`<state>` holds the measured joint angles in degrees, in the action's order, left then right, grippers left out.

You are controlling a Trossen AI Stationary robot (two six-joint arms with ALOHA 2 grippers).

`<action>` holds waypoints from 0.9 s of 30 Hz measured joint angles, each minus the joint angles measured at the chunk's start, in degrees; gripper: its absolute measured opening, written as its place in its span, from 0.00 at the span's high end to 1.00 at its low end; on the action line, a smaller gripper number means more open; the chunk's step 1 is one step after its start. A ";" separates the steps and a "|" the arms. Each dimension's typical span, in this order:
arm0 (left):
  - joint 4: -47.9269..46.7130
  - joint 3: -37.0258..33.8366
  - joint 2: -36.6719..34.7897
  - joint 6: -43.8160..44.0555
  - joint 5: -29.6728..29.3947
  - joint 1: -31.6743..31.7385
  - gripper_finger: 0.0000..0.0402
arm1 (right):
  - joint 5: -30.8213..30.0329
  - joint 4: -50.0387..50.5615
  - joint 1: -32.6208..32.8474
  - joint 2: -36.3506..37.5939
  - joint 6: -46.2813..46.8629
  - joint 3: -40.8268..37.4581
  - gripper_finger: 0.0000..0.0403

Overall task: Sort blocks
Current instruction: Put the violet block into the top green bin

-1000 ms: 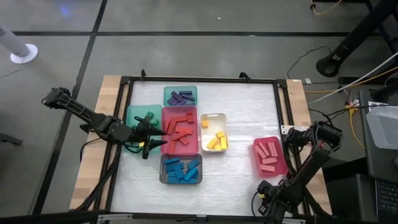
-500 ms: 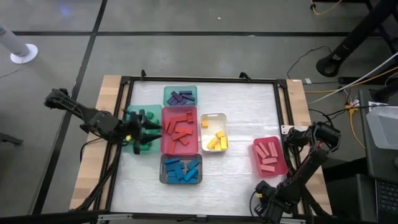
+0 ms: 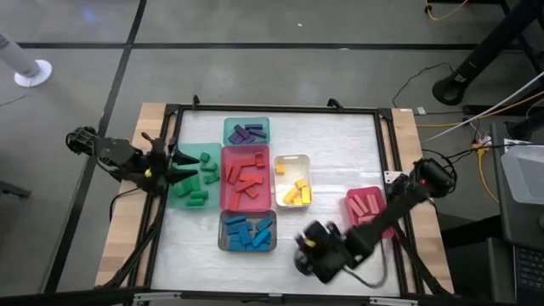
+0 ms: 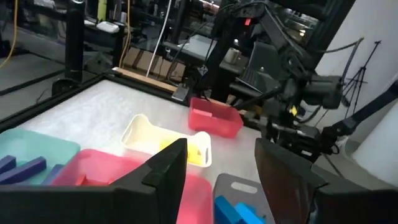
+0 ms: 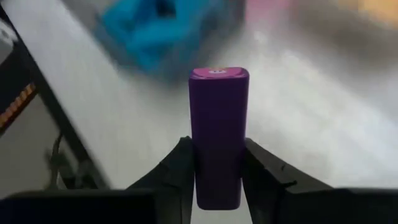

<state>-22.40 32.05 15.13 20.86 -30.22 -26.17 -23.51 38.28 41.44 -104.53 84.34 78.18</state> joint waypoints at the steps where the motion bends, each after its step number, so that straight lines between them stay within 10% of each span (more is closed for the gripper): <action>1: -0.91 0.00 -0.75 0.17 0.00 0.00 0.56 | -1.40 0.11 -1.99 0.00 -3.41 0.89 0.74; 8: -5.60 -0.02 -1.98 0.23 0.00 0.00 0.56 | -6.96 -10.83 -18.94 0.11 -33.79 3.97 0.73; 13: -9.29 -0.02 -2.00 1.57 0.00 0.00 0.56 | 0.25 -26.94 -32.46 0.11 -51.08 3.97 0.73; 27: -16.18 -0.04 -1.96 1.66 0.00 -0.01 0.56 | 20.24 -47.09 -56.83 -5.17 -56.18 3.95 0.72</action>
<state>-38.58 32.01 13.17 22.52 -30.22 -26.18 -3.27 -8.81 -15.39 -109.71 28.16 82.13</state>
